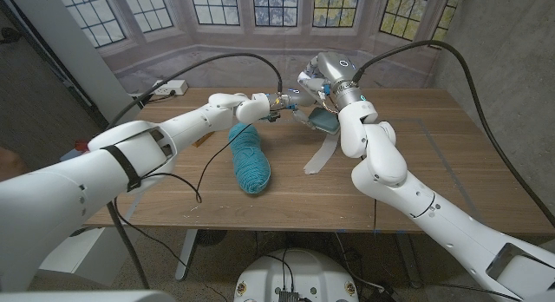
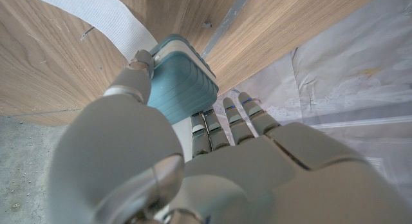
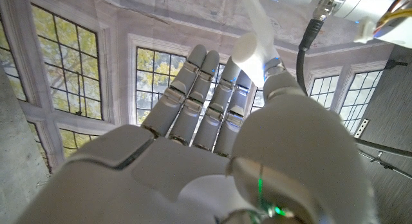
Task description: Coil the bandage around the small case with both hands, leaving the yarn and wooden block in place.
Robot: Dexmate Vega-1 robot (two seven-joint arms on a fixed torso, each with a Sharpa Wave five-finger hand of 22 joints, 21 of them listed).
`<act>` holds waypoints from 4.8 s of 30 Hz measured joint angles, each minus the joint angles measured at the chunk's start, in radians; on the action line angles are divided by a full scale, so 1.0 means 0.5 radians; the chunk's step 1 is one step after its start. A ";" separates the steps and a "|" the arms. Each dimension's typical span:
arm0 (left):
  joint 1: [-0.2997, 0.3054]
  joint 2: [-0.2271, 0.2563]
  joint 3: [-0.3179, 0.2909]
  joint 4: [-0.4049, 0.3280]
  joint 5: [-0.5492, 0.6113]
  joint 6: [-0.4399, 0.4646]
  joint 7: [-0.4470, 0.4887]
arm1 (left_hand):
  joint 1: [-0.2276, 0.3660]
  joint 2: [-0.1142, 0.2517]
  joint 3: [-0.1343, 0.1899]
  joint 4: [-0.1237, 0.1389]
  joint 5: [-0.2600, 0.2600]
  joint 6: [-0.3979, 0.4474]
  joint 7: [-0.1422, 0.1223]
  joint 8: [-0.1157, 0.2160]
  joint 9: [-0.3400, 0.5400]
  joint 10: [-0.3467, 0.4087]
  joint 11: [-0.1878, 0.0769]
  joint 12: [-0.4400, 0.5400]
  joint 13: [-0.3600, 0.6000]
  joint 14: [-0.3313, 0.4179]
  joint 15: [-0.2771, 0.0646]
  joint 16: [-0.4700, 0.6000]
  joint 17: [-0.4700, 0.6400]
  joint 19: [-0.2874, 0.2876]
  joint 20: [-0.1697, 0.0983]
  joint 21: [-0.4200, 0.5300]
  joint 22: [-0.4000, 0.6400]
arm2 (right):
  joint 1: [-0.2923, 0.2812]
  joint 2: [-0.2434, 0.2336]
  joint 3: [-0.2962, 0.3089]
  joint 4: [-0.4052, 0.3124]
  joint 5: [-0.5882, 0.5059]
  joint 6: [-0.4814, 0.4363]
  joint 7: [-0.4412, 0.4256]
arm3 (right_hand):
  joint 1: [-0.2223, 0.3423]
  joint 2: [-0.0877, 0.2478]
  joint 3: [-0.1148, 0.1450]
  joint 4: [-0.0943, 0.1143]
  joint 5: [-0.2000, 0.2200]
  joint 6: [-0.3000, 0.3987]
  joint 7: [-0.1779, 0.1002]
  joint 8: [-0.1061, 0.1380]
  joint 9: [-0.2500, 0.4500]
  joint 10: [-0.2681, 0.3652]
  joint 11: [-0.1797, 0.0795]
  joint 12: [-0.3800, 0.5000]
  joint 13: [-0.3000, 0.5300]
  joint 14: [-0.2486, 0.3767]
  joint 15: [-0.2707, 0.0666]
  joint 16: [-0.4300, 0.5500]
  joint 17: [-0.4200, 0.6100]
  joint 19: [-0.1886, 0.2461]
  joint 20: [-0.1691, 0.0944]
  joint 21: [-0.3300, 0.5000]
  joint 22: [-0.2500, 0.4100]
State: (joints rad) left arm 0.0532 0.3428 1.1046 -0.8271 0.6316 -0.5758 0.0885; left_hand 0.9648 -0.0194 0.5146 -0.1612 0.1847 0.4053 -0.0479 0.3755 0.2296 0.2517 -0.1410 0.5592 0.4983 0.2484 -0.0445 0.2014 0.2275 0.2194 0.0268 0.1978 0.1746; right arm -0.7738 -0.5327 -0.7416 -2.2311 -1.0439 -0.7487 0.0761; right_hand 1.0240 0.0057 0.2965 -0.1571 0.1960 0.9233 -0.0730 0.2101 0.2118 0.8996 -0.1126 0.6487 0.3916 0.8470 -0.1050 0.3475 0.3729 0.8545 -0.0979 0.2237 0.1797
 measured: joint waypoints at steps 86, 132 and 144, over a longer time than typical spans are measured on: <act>-0.338 -0.353 0.380 0.754 -0.168 -0.181 0.284 | -0.018 -0.002 0.000 0.000 0.008 -0.011 0.011 0.000 -0.009 -0.007 0.014 0.000 0.009 0.000 0.000 0.000 0.001 0.000 0.000 0.000 0.000 | -0.210 0.263 -0.044 -0.184 -0.245 -0.015 0.301 | 0.034 0.034 -0.033 0.005 -0.007 -0.004 0.025 0.000 -0.001 -0.015 0.028 0.000 0.010 0.000 0.000 -0.015 0.039 0.001 0.014 0.000 0.000; -0.375 -0.340 0.362 0.659 -0.138 -0.157 0.291 | -0.022 0.006 0.000 0.000 0.007 -0.013 0.014 0.000 -0.009 -0.007 0.014 0.000 0.009 0.000 0.000 0.000 -0.004 0.000 0.000 0.000 0.000 | -0.261 0.202 -0.105 -0.157 -0.040 -0.041 0.325 | 0.050 0.050 -0.053 0.003 -0.007 -0.004 0.025 0.000 0.000 -0.015 0.028 0.000 0.009 0.019 -0.005 -0.031 0.042 0.015 0.028 0.000 0.000; -0.373 -0.340 0.354 0.653 -0.130 -0.157 0.290 | -0.024 0.008 0.000 0.000 0.008 -0.014 0.014 0.000 -0.009 -0.007 0.014 0.000 0.009 0.000 0.000 0.000 -0.006 0.000 0.000 0.000 0.000 | -0.243 0.203 -0.120 -0.123 0.005 -0.045 0.295 | 0.053 0.053 -0.053 0.003 -0.007 -0.004 0.025 0.000 0.000 -0.015 0.028 0.000 0.009 0.023 -0.008 -0.031 0.045 0.015 0.028 0.000 0.000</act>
State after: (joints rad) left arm -0.1335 0.1726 1.2817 -0.5004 0.5668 -0.6542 0.2337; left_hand 0.9526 -0.0155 0.5146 -0.1612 0.1888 0.3983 -0.0408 0.3756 0.2252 0.2482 -0.1338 0.5592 0.5028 0.2483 -0.0446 0.2014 0.2247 0.2196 0.0267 0.1978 0.1746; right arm -0.8951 -0.4311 -0.8016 -2.2925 -1.0416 -0.7712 0.2235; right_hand 1.0504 0.0321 0.2702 -0.1556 0.1923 0.9215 -0.0606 0.2102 0.2116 0.8923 -0.0986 0.6487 0.3963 0.8584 -0.1090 0.3322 0.3957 0.8620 -0.0840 0.2237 0.1796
